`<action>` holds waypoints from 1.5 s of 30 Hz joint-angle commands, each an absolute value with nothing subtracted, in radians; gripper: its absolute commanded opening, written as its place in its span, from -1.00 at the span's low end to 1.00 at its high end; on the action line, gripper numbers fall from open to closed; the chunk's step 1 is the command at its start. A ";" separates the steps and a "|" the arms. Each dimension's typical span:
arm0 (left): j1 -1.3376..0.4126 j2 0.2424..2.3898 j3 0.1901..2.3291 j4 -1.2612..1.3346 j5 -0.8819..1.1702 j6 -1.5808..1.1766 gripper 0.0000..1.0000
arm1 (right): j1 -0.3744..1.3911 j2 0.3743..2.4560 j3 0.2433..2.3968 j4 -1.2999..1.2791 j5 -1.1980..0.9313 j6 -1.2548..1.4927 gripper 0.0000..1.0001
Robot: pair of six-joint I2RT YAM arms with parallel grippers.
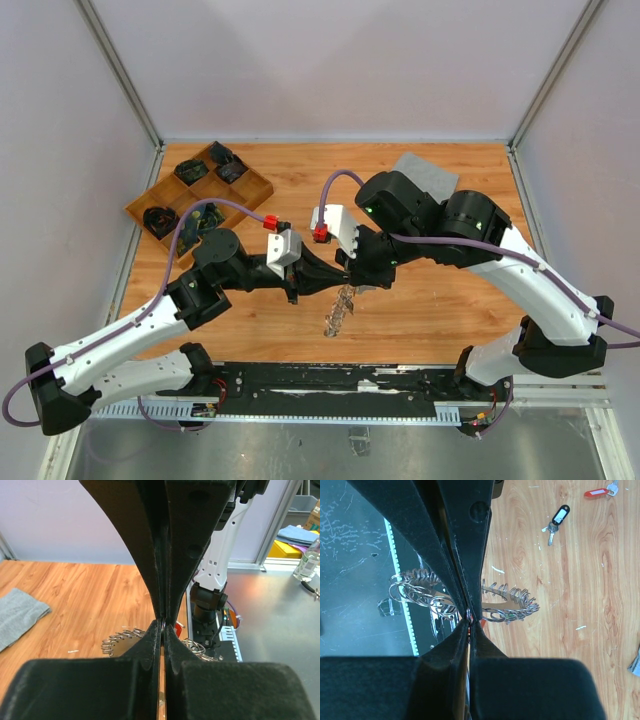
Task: Put the keys on the keyring
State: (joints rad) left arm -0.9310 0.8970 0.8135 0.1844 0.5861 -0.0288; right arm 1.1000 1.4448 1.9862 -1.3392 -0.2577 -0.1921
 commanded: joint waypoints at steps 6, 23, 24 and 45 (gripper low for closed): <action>-0.935 0.873 0.850 0.204 0.577 -0.027 -0.64 | 1.100 1.430 1.981 -1.304 -0.259 -0.206 -0.99; -0.936 0.876 0.847 0.206 0.584 -0.034 -0.81 | 1.100 1.417 1.964 -1.287 -0.259 -0.202 -0.99; -0.934 0.878 0.846 0.204 0.584 -0.033 -0.81 | 1.100 1.416 1.965 -1.286 -0.259 -0.202 -0.99; -0.935 0.809 0.798 0.252 0.505 -0.049 -0.99 | 1.100 1.328 1.884 -1.117 -0.193 -0.141 -0.56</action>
